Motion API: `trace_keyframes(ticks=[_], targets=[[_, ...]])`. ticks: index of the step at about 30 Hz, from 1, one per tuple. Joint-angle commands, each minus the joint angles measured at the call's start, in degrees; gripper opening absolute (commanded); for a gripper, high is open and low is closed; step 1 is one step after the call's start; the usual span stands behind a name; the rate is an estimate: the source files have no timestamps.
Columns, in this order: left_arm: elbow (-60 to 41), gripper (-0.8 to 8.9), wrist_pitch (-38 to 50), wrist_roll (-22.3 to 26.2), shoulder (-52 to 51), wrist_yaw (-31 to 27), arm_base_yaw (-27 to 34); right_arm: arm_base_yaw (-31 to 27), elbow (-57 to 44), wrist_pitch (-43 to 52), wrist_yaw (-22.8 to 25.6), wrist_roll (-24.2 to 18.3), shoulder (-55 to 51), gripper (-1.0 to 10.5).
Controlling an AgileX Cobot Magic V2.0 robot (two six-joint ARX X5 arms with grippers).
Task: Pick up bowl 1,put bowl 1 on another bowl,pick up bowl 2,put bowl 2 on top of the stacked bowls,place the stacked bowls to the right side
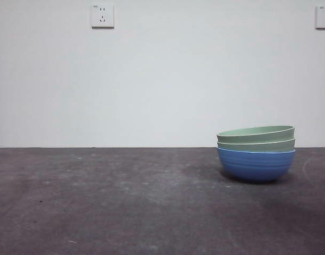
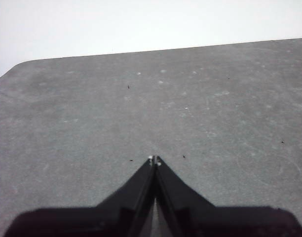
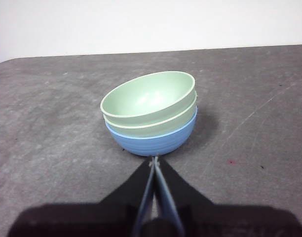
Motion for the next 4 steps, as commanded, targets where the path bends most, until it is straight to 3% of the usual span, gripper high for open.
trace_keyframes(ticks=[1,4], targets=[[-0.83,-0.03,0.20,-0.52,-0.15,-0.09,0.20,0.09,-0.74,-0.35,0.17,0.72,-0.17,0.0],[-0.83,-0.03,0.20,-0.50,-0.15,-0.11,0.20,0.09,-0.74,-0.35,0.17,0.72,-0.17,0.0]])
